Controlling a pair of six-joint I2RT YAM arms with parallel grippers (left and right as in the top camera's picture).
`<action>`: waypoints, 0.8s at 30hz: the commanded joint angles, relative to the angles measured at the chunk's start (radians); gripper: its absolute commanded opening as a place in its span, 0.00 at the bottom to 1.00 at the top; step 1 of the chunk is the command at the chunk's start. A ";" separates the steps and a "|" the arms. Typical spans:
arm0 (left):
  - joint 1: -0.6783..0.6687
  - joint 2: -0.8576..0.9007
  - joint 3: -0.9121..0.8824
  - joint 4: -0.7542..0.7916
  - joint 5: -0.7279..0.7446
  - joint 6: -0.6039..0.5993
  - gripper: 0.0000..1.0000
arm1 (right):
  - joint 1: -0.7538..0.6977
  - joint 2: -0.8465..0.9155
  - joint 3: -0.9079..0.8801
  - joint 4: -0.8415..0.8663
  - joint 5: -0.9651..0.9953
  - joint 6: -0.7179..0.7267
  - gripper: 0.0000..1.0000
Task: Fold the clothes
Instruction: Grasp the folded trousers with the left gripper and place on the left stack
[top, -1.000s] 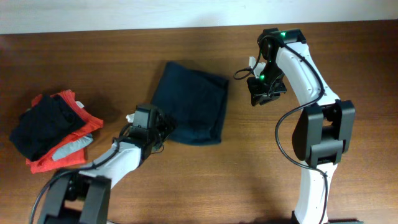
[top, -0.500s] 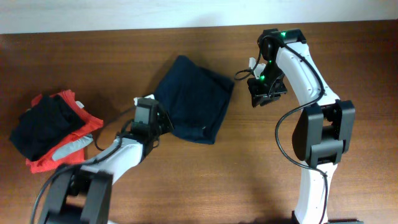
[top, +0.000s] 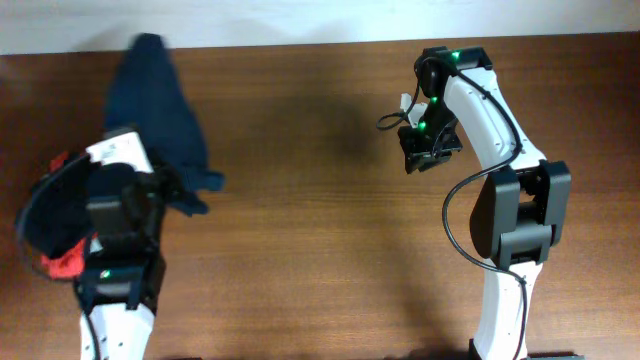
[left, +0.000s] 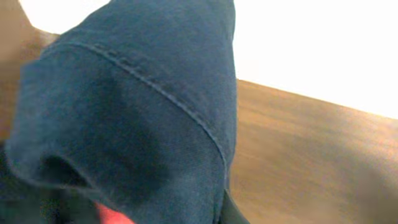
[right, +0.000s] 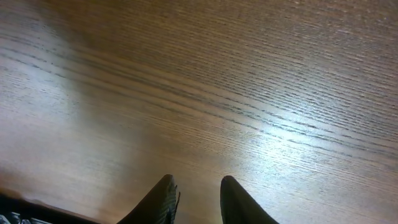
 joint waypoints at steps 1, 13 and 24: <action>0.085 -0.049 0.034 0.007 -0.011 0.047 0.00 | 0.005 -0.006 0.013 -0.005 0.012 -0.010 0.29; 0.318 -0.041 0.034 0.003 -0.011 0.046 0.01 | 0.005 -0.006 0.013 -0.008 0.012 -0.018 0.29; 0.516 0.045 0.034 -0.048 -0.011 0.046 0.01 | 0.005 -0.006 0.013 -0.008 0.012 -0.018 0.29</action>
